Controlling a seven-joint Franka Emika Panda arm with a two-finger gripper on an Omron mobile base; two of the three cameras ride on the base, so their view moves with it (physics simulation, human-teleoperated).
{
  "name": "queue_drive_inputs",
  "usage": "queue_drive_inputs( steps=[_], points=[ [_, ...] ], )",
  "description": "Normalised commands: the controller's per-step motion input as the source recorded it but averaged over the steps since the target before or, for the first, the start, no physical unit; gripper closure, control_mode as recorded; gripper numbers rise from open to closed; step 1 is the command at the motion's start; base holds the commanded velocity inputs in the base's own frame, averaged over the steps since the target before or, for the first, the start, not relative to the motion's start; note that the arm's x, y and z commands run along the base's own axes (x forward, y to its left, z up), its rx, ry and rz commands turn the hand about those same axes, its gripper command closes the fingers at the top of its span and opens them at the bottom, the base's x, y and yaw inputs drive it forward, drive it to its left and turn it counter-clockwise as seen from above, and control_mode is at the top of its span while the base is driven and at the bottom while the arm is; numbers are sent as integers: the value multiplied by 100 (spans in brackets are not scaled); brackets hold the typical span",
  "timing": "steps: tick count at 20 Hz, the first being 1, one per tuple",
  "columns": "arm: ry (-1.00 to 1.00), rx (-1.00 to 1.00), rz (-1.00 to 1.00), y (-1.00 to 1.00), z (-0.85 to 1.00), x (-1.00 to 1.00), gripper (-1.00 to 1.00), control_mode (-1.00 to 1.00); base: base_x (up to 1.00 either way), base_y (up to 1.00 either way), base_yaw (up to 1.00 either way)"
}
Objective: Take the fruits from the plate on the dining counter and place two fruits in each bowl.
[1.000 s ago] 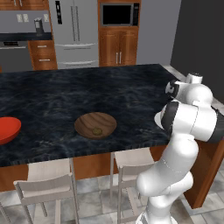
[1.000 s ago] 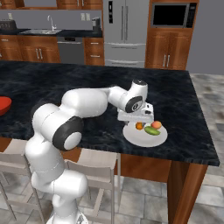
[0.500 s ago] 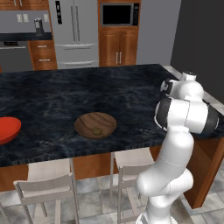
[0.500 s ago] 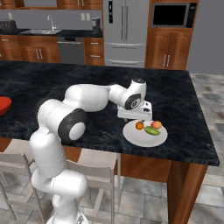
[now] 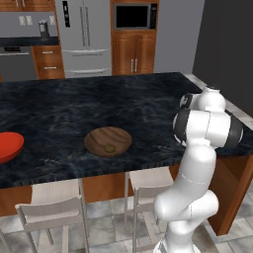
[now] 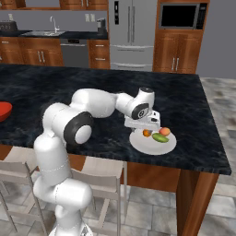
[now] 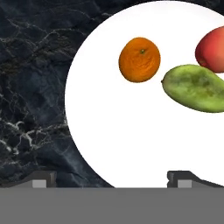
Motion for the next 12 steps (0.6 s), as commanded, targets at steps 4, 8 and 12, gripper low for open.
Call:
queue_drive_inputs(
  steps=[4,8,12],
  points=[
    [0,0,-2,0,-5,11,-100,-100,0,0,0],
    [0,0,0,0,-5,15,-100,-100,0,0,0],
    [0,0,0,0,-4,40,-100,-100,0,0,0]
  ],
)
